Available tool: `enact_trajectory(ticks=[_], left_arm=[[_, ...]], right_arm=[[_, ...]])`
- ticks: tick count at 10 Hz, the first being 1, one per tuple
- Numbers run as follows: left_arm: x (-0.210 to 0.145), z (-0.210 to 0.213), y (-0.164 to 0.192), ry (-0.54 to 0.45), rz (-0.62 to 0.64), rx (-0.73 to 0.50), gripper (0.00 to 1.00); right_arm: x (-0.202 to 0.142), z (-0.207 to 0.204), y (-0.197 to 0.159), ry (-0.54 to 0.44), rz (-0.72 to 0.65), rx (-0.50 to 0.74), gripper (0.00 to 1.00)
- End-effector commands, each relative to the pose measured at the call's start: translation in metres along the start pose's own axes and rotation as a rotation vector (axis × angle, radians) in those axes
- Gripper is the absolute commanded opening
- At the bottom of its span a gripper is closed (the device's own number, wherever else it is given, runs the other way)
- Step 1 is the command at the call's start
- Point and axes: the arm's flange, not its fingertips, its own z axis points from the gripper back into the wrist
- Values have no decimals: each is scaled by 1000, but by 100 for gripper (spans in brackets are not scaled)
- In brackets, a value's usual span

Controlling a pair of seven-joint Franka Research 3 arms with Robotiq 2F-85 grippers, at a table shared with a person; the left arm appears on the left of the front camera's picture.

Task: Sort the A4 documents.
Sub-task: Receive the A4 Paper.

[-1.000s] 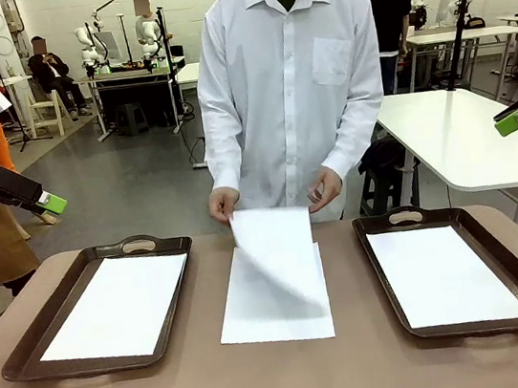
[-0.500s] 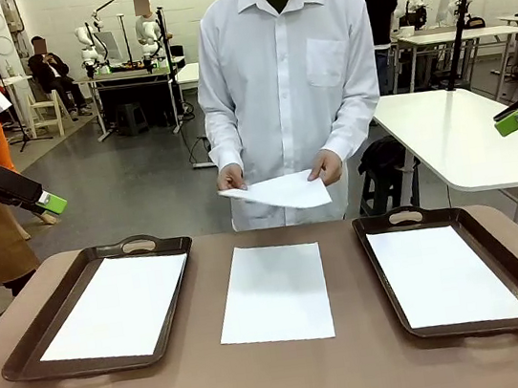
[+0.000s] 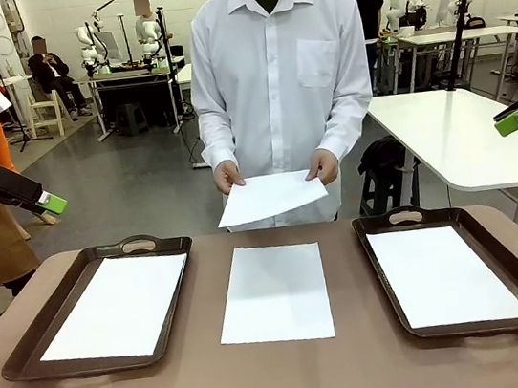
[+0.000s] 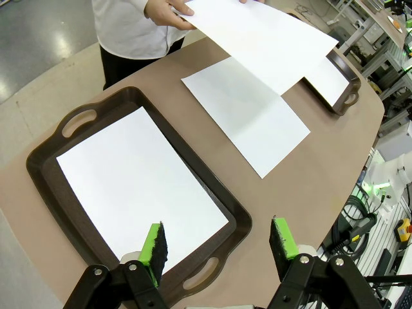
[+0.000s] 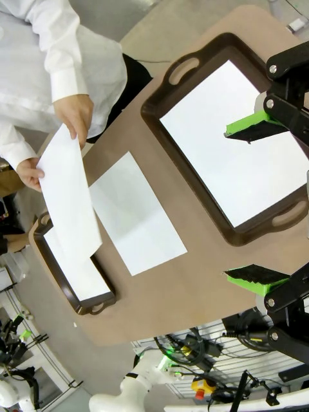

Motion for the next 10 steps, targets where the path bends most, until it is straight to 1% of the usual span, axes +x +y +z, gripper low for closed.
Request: enact_trajectory(ticks=[1,10], left_arm=[[-2,0,1,2,-20,5,83],[-2,0,1,2,-20,5,83]], right_arm=[[1,-1,0,-6,1,3,100],[1,-1,0,-6,1,3,100]])
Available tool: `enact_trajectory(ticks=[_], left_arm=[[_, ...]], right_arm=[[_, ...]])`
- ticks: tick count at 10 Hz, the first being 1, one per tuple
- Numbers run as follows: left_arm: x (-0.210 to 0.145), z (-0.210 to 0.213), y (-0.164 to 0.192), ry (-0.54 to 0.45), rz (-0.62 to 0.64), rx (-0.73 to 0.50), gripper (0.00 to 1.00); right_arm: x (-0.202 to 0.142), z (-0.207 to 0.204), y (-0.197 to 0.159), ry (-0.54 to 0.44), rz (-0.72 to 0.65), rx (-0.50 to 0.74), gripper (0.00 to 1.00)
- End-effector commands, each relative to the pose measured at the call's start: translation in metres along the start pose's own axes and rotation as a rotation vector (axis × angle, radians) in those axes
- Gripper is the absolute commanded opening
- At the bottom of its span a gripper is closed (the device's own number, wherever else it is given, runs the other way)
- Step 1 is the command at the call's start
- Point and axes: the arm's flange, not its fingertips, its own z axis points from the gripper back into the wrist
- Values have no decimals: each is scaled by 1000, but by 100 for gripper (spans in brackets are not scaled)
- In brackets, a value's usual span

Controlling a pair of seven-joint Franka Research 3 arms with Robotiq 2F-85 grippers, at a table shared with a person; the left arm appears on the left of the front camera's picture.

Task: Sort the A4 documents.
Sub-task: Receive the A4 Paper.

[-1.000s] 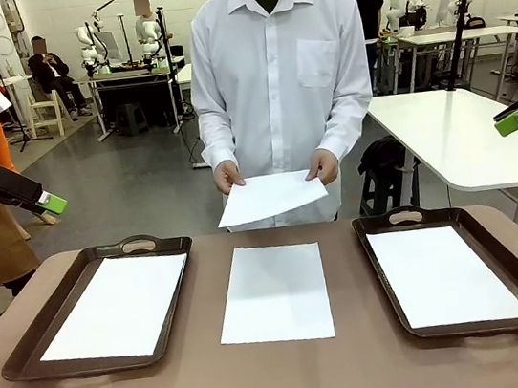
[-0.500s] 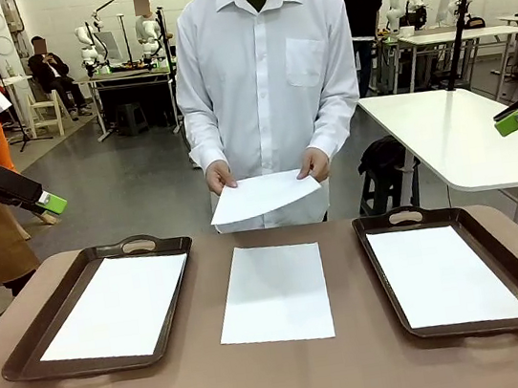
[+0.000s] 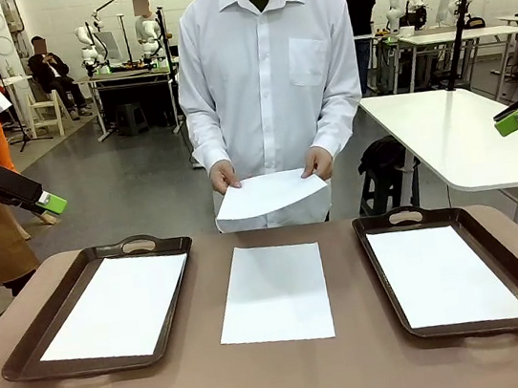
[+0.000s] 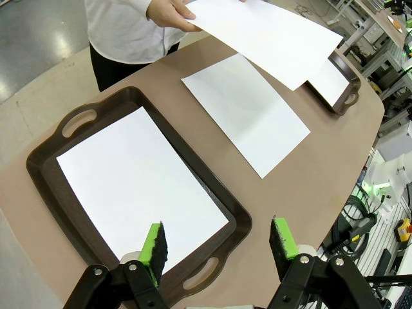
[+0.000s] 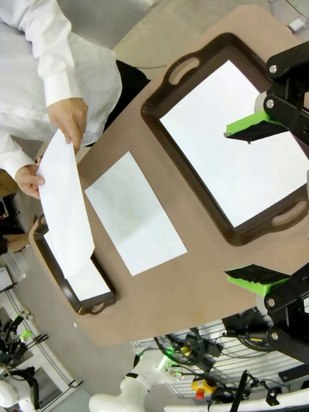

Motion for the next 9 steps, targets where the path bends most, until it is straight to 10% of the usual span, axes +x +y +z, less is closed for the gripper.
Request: enact_trajectory(ticks=[1,9], left_arm=[[-2,0,1,2,-20,5,83],[-2,0,1,2,-20,5,83]], right_arm=[[1,-1,0,-6,1,3,100],[1,-1,0,-6,1,3,100]])
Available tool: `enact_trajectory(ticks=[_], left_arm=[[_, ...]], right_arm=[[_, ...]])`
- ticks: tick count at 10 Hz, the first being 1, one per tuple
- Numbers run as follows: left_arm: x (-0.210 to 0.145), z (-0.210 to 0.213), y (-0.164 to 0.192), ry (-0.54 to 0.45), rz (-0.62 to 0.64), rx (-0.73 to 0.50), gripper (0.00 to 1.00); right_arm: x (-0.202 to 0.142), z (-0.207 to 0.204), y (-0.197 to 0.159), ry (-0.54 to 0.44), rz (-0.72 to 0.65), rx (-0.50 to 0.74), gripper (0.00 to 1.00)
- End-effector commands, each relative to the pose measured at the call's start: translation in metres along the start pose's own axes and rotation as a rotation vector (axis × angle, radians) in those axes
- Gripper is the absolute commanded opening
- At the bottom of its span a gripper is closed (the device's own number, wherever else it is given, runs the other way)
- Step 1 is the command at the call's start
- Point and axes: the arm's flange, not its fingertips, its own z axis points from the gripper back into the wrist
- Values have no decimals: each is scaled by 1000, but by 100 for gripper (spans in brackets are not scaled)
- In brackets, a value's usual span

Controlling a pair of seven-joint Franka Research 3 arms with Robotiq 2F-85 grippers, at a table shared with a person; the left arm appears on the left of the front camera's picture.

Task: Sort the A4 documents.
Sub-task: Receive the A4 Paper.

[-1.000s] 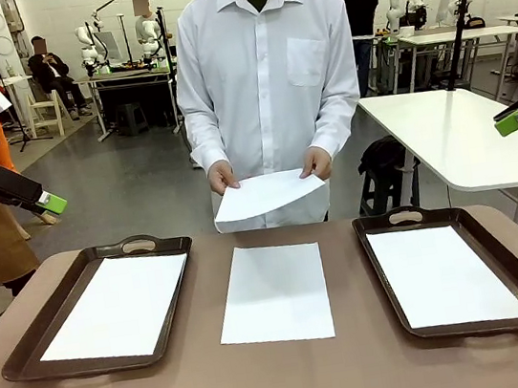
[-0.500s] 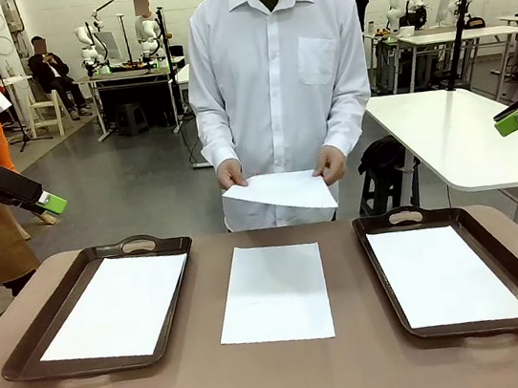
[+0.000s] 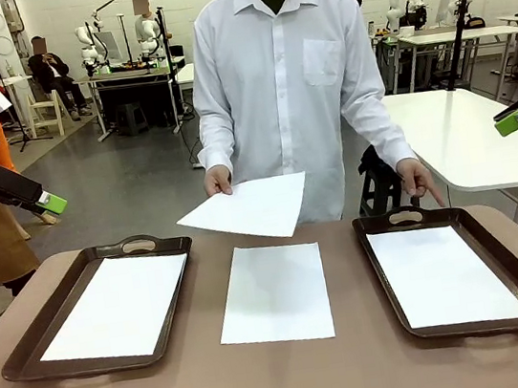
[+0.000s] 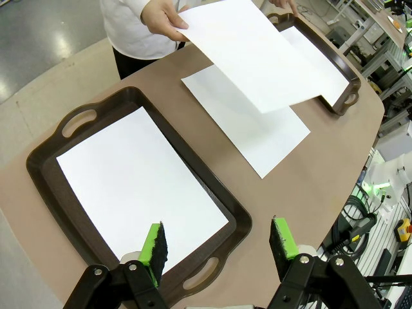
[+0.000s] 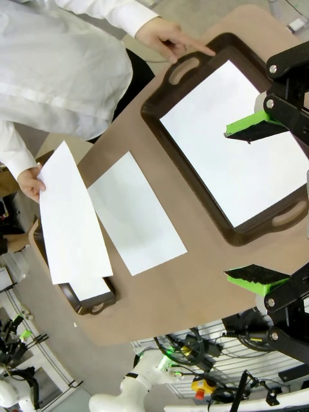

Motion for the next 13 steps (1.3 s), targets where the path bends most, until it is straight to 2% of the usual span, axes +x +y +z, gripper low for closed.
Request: enact_trajectory(ticks=[1,11,13], left_arm=[[-2,0,1,2,-20,5,83],[-2,0,1,2,-20,5,83],[-2,0,1,2,-20,5,83]], right_arm=[[1,-1,0,-6,1,3,100],[0,0,0,0,0,0,100],[10,-25,-15,-42,-46,99,100]])
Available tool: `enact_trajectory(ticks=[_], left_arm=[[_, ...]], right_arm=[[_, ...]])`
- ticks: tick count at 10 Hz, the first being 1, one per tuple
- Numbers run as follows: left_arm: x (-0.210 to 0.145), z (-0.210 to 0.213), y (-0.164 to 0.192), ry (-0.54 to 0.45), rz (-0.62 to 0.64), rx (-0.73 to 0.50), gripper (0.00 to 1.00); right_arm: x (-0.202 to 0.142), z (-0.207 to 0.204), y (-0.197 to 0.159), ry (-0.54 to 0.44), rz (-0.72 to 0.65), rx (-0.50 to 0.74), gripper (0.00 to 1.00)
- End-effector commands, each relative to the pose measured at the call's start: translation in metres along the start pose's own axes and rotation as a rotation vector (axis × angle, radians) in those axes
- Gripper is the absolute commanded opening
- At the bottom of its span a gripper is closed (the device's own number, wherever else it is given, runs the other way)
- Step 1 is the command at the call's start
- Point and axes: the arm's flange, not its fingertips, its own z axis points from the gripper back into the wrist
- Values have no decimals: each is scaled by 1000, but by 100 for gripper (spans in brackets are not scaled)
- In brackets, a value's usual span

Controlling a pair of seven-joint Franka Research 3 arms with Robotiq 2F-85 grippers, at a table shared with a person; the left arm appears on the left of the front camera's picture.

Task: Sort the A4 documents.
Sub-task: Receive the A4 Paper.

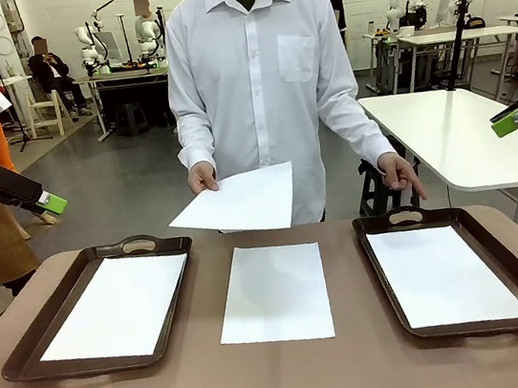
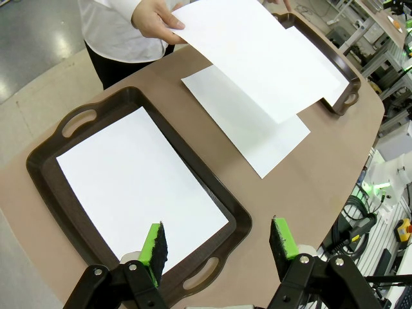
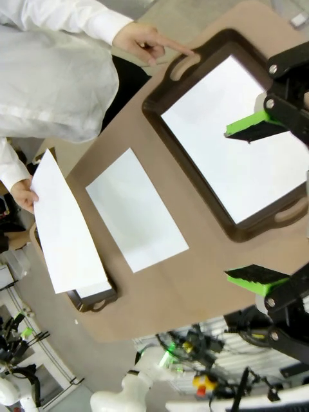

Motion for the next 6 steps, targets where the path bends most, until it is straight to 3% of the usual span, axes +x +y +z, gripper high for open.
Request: enact_trajectory(ticks=[1,6], left_arm=[[-2,0,1,2,-20,5,83],[-2,0,1,2,-20,5,83]], right_arm=[[17,-31,-23,-18,-60,107,100],[21,-126,-82,-227,-285,540,100]])
